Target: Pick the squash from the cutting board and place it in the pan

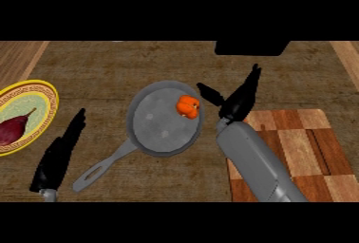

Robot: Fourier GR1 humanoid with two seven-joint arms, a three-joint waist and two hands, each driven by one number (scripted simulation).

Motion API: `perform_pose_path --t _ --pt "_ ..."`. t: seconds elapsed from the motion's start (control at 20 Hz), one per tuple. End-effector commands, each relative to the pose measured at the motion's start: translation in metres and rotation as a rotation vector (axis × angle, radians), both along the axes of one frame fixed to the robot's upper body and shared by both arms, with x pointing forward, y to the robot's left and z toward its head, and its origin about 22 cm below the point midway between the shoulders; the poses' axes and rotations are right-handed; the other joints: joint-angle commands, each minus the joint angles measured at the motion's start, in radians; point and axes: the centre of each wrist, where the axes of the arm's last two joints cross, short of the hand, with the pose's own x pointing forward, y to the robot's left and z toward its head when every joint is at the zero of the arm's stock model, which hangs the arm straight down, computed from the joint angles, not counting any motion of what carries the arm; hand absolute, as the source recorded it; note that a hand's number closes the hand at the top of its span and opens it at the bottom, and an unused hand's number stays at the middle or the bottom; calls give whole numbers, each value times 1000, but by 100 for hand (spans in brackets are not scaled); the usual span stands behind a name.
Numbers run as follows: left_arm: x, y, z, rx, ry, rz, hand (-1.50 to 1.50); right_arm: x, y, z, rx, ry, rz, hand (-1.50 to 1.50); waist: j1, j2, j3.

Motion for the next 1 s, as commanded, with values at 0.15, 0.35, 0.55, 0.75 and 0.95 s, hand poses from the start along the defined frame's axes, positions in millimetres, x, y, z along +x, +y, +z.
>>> perform_pose_path --t 0.15,0.35,0.55,0.75,0.95 --pt "-2 13 -2 23 -1 55 0 -61 -43 -29 -23 -85 -70 -150 -59 -11 -2" --pt "-10 16 -1 12 -11 71 0 -113 -58 -37 -30 -95 -84 -150 -61 -12 -3" --pt "0 5 5 0 3 50 0 -164 -90 -26 -42 -63 -72 -150 -55 -7 -2" --pt "-14 14 -3 -3 2 47 0 -209 -106 -9 -35 -76 -90 -150 -37 -3 -1" --pt "-6 11 -8 6 -11 37 0 -245 -123 6 -54 -54 -52 -150 -36 -2 0"
